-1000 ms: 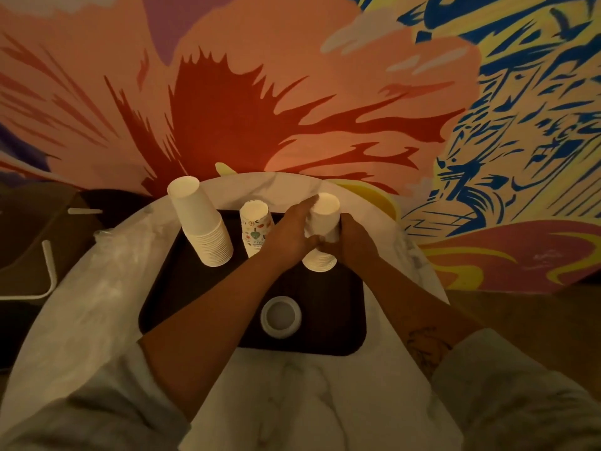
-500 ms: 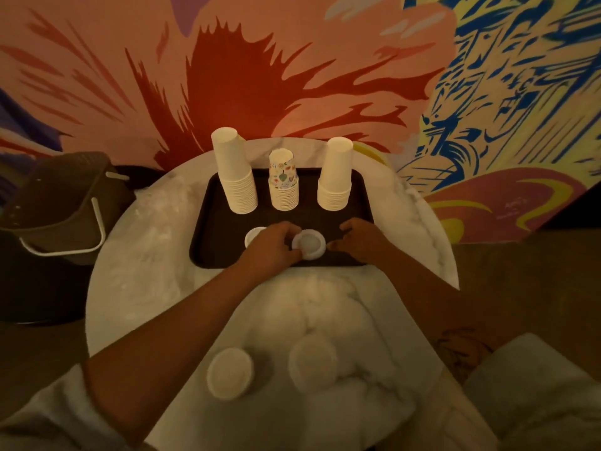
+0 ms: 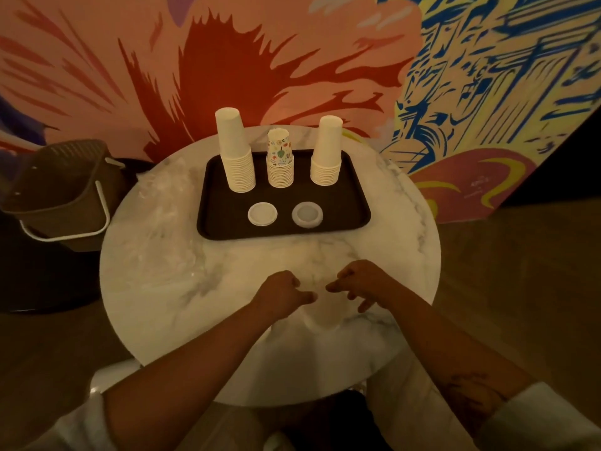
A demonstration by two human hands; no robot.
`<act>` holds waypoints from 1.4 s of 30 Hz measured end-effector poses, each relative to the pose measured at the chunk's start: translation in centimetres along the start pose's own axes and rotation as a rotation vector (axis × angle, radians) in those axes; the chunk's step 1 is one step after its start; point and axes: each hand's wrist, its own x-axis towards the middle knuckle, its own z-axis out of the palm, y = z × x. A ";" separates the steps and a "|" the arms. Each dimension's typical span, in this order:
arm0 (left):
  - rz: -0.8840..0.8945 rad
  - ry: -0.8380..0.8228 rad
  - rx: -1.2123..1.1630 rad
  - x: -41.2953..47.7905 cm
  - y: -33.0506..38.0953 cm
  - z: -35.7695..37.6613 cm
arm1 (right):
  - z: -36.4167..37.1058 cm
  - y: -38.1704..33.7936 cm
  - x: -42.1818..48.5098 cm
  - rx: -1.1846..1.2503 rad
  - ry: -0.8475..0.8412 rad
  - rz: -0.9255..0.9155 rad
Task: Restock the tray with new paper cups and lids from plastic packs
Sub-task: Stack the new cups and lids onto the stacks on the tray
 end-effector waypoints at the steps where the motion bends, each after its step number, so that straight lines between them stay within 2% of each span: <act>1: -0.032 -0.029 -0.042 -0.2 -0.1 0.2 | 0.4 0.3 -0.2 0.015 -0.006 0.029; 4: -0.128 -0.086 -0.128 -0.8 -0.4 0.8 | 1.6 1.0 -0.8 0.054 -0.022 0.103; 9: -0.189 -0.087 -0.261 -1.0 -0.9 1.5 | 2.8 1.2 -1.0 0.146 0.001 0.100; 22: -0.139 -0.075 -0.378 -1.4 -0.9 0.7 | 2.4 0.4 -1.6 0.154 0.039 0.068; 30: -0.133 -0.083 -0.482 -0.9 -0.8 0.2 | 1.3 -0.3 -1.7 0.183 0.002 0.112; 42: 0.018 0.066 -0.619 2.8 3.2 -4.5 | -3.3 -4.7 1.2 0.297 0.100 -0.048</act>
